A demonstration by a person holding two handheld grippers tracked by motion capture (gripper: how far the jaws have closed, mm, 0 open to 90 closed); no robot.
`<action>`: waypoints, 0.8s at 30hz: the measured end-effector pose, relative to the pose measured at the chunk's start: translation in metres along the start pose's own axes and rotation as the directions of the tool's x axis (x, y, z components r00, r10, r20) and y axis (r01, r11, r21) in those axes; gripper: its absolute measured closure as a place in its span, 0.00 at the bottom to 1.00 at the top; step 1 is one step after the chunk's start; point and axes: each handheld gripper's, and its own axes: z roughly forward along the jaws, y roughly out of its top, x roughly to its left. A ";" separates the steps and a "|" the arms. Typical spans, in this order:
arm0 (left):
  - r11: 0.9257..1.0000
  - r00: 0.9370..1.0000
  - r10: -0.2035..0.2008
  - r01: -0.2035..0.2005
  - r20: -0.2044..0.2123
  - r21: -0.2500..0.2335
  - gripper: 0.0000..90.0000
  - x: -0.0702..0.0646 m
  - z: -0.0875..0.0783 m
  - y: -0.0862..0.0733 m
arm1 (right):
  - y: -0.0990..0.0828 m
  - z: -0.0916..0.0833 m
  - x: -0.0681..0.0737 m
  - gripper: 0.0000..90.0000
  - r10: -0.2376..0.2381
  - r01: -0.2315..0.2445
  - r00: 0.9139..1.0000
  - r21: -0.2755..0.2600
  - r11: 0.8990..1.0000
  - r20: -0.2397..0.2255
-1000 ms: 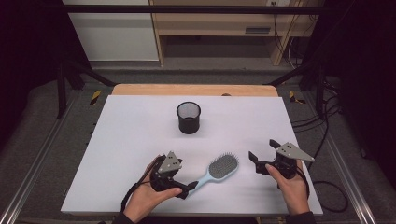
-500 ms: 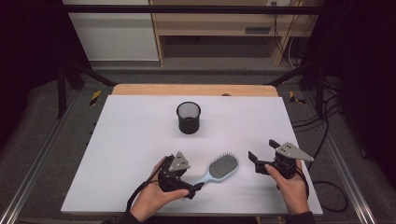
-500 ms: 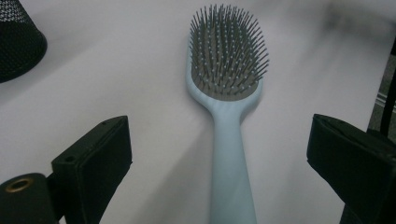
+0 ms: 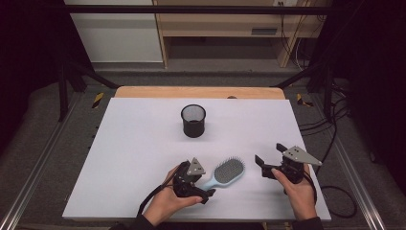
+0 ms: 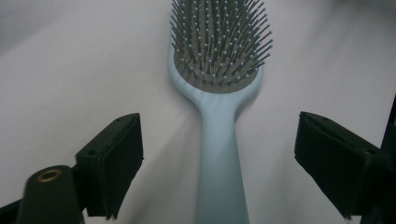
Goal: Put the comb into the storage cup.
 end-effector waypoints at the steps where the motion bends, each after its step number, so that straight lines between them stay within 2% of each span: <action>1: 1.000 1.000 -0.002 0.002 0.005 0.001 0.21 0.000 0.001 0.001 | 0.000 0.000 0.000 0.07 0.000 0.000 1.000 0.001 1.000 0.001; 12: 0.998 1.000 -0.006 0.005 0.025 0.061 0.51 0.000 0.016 0.009 | -0.001 0.001 0.000 0.07 0.005 -0.005 1.000 0.008 1.000 -0.004; 18: 0.995 0.999 -0.016 0.013 0.030 0.103 0.57 0.001 0.022 0.008 | -0.001 0.002 0.001 0.07 0.005 -0.004 1.000 0.010 1.000 -0.009; 24: 0.993 1.000 -0.015 0.012 0.022 0.121 0.60 0.001 0.025 0.007 | -0.001 0.003 0.001 0.07 0.004 -0.004 1.000 0.013 1.000 -0.009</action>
